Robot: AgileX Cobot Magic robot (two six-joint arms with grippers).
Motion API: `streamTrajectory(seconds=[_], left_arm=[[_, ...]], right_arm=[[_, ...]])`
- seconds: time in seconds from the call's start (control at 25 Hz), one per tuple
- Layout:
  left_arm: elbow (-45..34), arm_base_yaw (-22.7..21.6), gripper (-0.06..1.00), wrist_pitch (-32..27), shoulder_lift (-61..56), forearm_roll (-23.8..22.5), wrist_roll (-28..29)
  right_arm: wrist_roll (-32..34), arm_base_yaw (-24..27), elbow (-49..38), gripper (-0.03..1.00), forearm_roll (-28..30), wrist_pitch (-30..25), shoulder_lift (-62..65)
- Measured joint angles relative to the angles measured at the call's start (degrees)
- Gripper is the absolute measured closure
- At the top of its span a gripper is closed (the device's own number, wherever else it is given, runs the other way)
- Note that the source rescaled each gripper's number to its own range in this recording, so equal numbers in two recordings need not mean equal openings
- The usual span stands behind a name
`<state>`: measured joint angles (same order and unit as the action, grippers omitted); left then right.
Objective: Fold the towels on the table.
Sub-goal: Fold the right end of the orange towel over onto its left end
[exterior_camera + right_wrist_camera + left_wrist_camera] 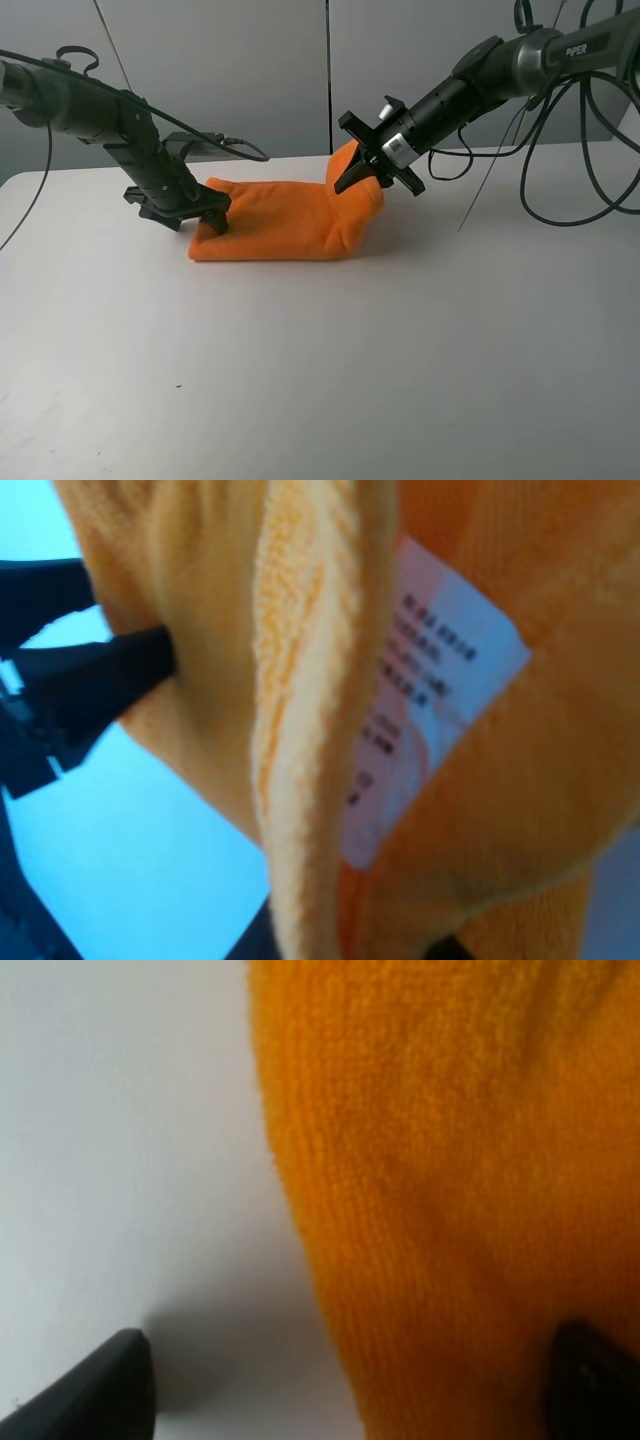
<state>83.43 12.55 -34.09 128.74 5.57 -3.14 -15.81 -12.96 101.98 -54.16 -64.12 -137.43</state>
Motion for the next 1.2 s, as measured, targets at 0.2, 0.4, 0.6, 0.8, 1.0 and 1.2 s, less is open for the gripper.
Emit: streamTrajectory(seconds=[0.2, 0.4, 0.6, 0.8, 1.0, 1.2], left_arm=[[0.0, 0.0, -0.05, 0.0, 0.0, 0.0, -0.1], [0.0, 0.0, -0.05, 0.0, 0.0, 0.0, -0.1], [0.0, 0.0, -0.05, 0.0, 0.0, 0.0, -0.1], [0.0, 0.0, -0.05, 0.0, 0.0, 0.0, -0.9], [0.0, 0.0, -0.05, 0.0, 0.1, 0.1, -1.3], [0.0, 0.0, -0.05, 0.0, 0.1, 0.1, -1.4]], right_arm=[[0.8, -3.4, 0.0, 0.93, -4.9, 2.1, 0.0], [2.1, -6.9, 0.0, 0.93, -9.3, 4.7, 0.0], [2.7, -8.8, 0.0, 0.93, -13.6, 7.7, 0.0], [3.9, -10.5, 0.0, 0.93, -16.9, 12.7, 0.2], [4.2, -11.9, 0.0, 0.93, -18.2, 14.3, -1.2], [4.0, -12.1, 0.0, 0.93, -18.7, 15.0, -3.3]])
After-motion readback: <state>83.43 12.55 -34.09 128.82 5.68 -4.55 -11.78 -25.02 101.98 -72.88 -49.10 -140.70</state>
